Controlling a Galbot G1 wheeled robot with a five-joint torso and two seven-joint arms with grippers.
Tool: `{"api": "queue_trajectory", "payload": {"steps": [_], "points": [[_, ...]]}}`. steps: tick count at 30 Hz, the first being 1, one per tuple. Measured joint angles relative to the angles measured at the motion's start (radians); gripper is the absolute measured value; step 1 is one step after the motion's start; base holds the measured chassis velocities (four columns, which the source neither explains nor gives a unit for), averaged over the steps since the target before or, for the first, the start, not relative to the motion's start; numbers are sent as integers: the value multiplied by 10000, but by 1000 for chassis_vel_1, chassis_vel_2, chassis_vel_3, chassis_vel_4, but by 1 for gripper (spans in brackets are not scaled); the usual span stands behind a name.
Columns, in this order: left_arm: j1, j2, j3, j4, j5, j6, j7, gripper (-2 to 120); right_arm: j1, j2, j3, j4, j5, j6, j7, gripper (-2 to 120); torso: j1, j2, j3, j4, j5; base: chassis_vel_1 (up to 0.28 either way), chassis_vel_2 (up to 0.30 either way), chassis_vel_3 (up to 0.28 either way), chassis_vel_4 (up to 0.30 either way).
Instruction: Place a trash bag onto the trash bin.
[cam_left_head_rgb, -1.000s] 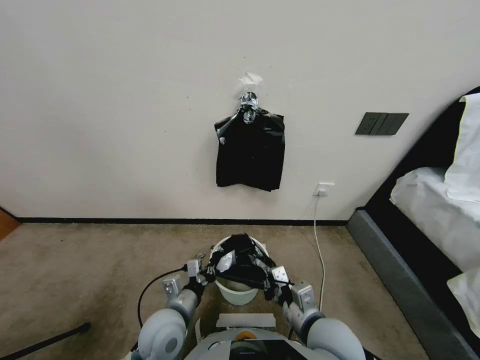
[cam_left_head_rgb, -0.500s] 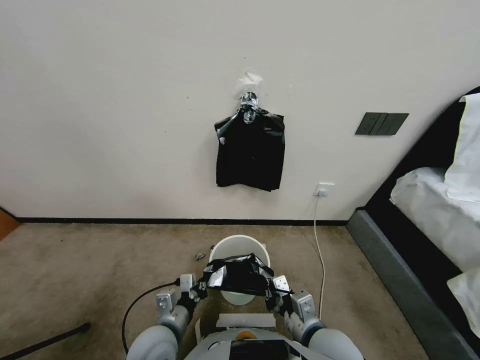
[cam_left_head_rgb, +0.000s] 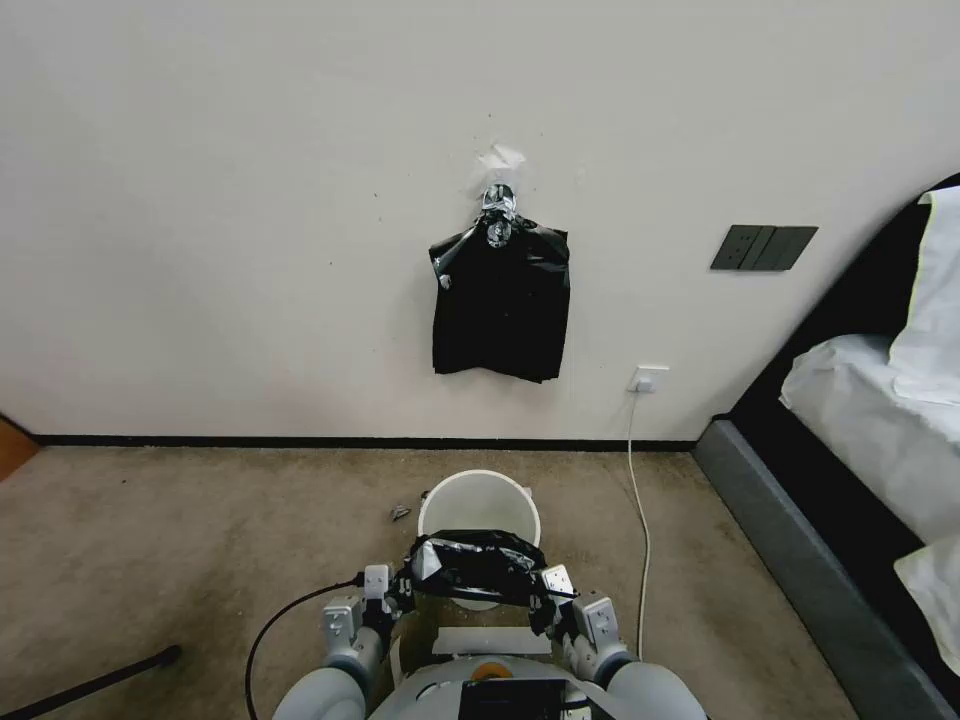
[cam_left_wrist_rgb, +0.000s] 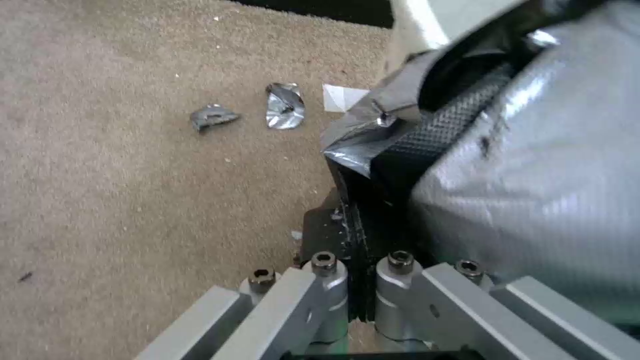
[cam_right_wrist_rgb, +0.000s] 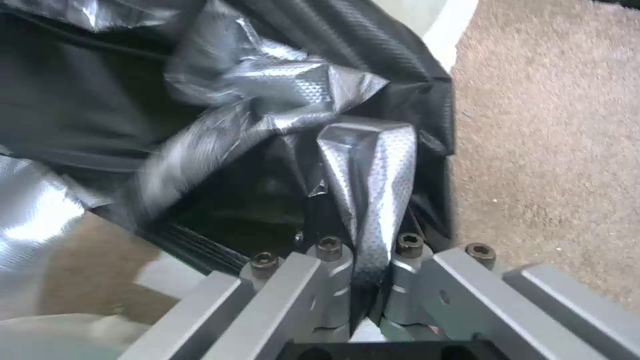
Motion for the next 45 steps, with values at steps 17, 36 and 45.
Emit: {"api": "queue_trajectory", "payload": {"steps": [17,36,45], "points": [[-122,82,-127,263,386,-216,640,13,-123,-30,387,-164,-976,-464,-669,10,0,0,1,0,0,0,0,0,0],[1273,1066,-2944,35,1787,-524,5805,85,-1712,-679,2745,698,-3940,-429,-5195,82,0,0,0,1,-2,0,0,0,0],[1232,909,-3957,1193,2431,-2024,8837,100,-1872,-638,2925,538,-5210,524,-6070,100,0,0,0,1,0,0,0,0,0]]}}
